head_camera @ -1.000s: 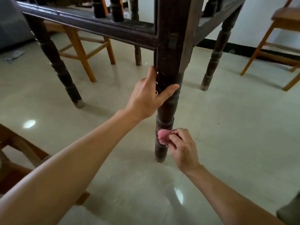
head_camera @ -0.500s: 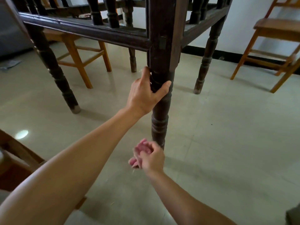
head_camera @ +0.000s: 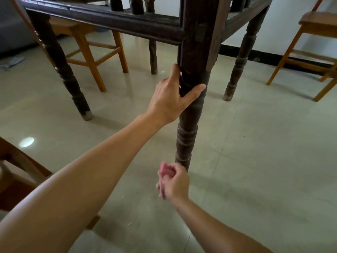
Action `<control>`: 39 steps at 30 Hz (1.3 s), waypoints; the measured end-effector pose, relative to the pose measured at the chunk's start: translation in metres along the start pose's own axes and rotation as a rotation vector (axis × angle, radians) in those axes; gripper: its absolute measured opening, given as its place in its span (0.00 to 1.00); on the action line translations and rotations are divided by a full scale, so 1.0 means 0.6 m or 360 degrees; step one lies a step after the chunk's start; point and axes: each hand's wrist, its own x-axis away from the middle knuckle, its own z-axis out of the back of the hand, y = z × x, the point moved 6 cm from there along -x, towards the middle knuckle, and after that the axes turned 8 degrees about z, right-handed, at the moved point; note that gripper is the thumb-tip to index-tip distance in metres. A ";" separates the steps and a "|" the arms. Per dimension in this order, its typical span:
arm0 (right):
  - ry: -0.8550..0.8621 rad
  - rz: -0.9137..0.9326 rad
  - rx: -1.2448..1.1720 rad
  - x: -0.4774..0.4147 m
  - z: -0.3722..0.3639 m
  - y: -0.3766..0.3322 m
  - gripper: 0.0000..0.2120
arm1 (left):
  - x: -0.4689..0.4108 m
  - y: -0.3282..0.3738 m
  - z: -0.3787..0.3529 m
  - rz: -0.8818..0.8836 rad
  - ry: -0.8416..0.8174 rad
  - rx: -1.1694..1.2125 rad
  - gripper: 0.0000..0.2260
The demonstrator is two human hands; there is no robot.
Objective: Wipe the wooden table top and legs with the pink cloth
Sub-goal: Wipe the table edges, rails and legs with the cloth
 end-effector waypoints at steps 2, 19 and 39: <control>-0.0329 0.0858 0.0618 0.037 -0.037 -0.015 0.13 | -0.001 -0.002 0.002 -0.0015 -0.0005 -0.0015 0.26; 0.0680 -0.0551 -0.0753 -0.110 0.111 0.079 0.06 | -0.002 -0.003 -0.002 -0.0067 0.0048 -0.0005 0.25; 0.0074 0.0282 0.0655 -0.087 0.137 0.176 0.06 | -0.004 -0.004 0.000 -0.0070 0.0056 0.0045 0.25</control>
